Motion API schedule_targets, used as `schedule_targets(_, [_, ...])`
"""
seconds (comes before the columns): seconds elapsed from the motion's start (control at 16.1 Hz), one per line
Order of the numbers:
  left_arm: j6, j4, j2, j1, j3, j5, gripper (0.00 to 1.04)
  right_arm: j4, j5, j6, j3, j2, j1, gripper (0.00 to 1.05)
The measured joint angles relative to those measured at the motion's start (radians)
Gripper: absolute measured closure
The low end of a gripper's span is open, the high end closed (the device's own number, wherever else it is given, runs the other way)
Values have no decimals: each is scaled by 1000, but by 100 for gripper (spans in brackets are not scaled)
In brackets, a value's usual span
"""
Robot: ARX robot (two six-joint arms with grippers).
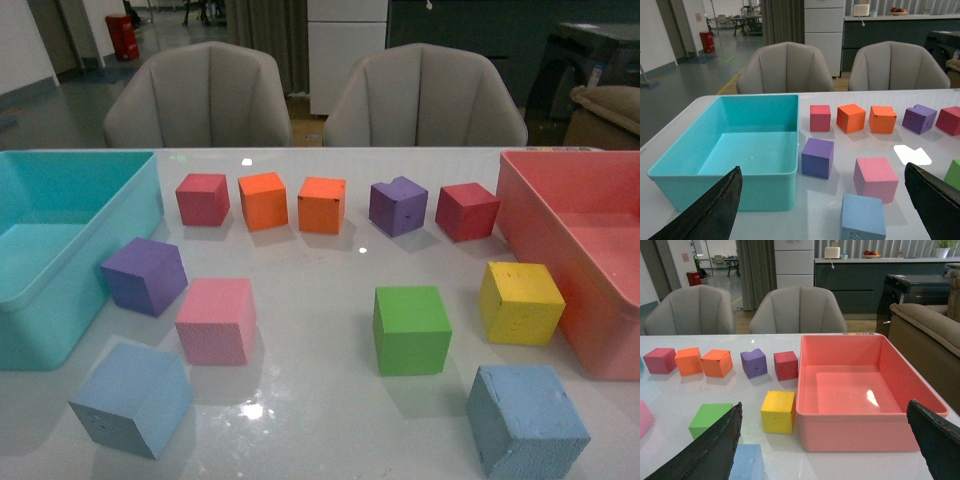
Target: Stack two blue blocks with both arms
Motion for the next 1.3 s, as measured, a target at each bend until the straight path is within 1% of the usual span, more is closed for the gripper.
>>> schedule_targets(0.99, [0,0,0,0,0,0,7,0,0,0,0,0,0,6])
schedule_targets(1.06, [0,0,0,0,0,0,7,-3,11,-1,5,29,7,6])
schedule_targets(1.18, [0,0,0,0,0,0,7,231,45,-9,95,327,63,6])
schedule_targets(1.24, [0,0,0,0,0,0,7,372,41,4,182,512,81,6])
schedule_targets(1.3, [0,0,0,0,0,0,7,454,34,31,262,687,101,6])
